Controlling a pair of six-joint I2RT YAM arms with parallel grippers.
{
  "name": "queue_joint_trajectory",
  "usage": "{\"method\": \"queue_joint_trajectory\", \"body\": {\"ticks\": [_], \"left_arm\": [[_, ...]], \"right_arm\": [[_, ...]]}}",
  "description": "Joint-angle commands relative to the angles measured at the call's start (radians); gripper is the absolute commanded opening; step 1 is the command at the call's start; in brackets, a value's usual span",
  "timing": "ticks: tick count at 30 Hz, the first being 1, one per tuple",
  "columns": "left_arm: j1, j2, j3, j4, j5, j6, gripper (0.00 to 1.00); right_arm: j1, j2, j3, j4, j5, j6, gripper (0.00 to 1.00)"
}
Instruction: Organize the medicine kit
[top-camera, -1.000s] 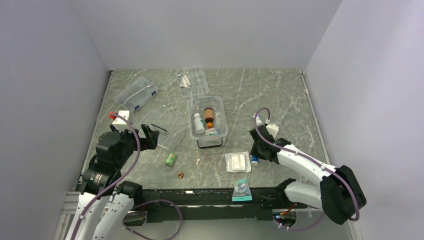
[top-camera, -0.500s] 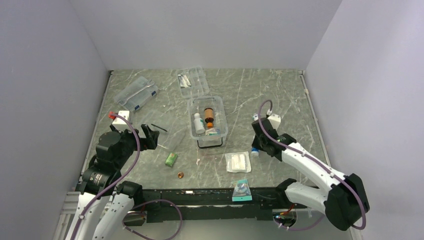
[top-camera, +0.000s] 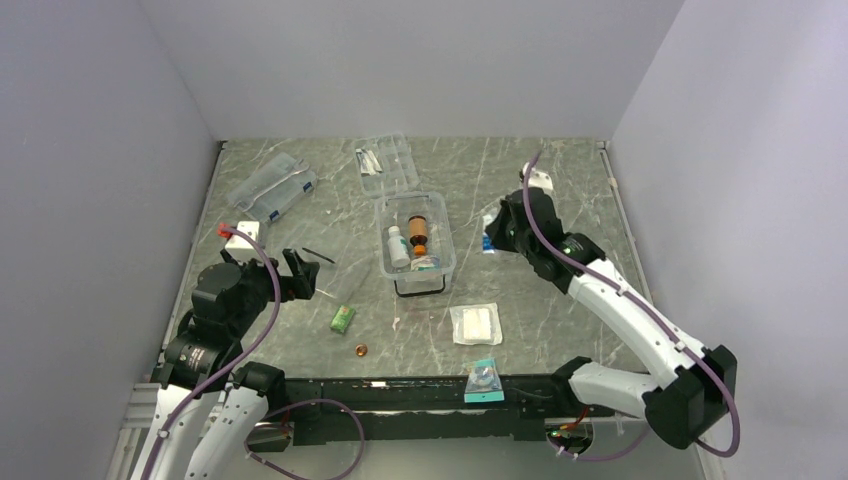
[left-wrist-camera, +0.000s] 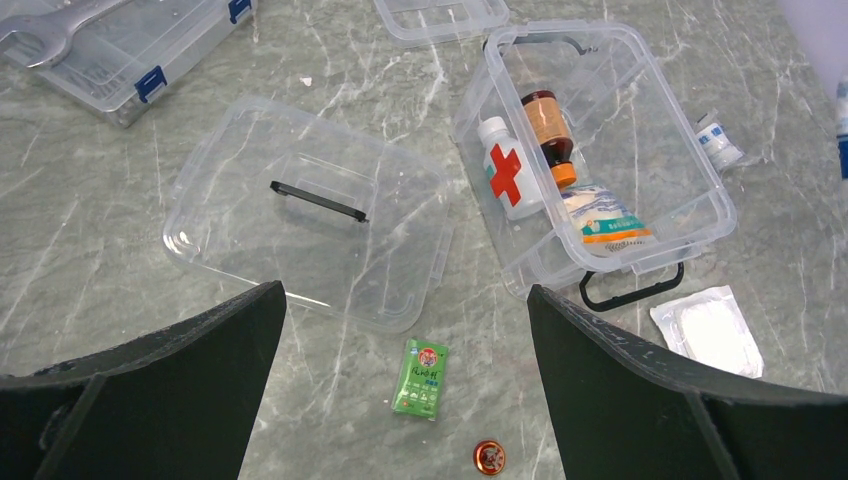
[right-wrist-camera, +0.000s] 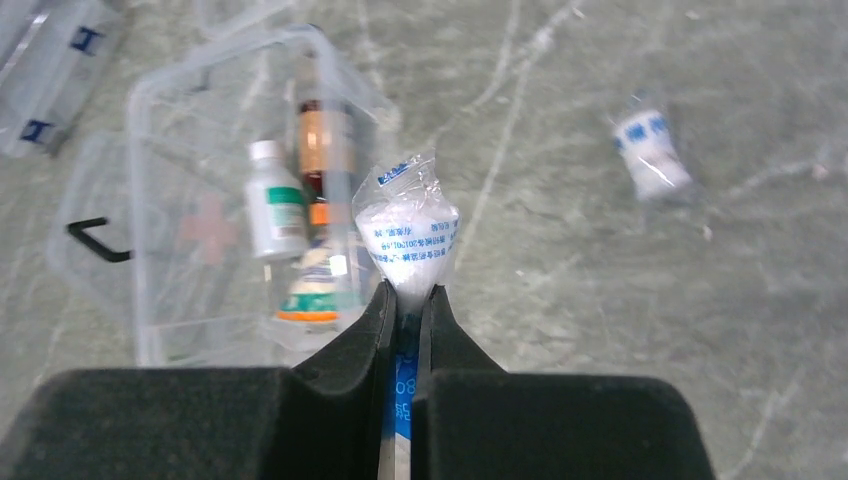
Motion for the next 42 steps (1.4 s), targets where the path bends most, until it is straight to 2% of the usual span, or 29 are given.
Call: {"method": "queue_joint_trajectory", "body": {"ticks": [1,10,18,31,42], "left_arm": [[0.001,-0.009,0.020,0.026,0.012,-0.004,0.99],[0.001,-0.014,0.019,0.026,0.013,-0.004,0.99],[0.001,-0.018,0.019,0.026,0.015,-0.005,0.99],[0.001,-0.025,0.019,0.030,0.024,-0.003,0.99],[0.001,-0.033,0.019,0.029,0.029,-0.005,0.99]], "right_arm": [[0.031,0.075,0.128,0.070,-0.095,-0.050,0.00],[0.140,0.273,0.345,0.098,-0.143,-0.072,0.00],[0.163,0.469,0.459,0.109,-0.121,-0.068,0.00],[0.163,0.753,0.615,0.013,0.006,-0.026,0.00],[0.164,0.896,0.723,-0.101,0.142,-0.031,0.00]]}}
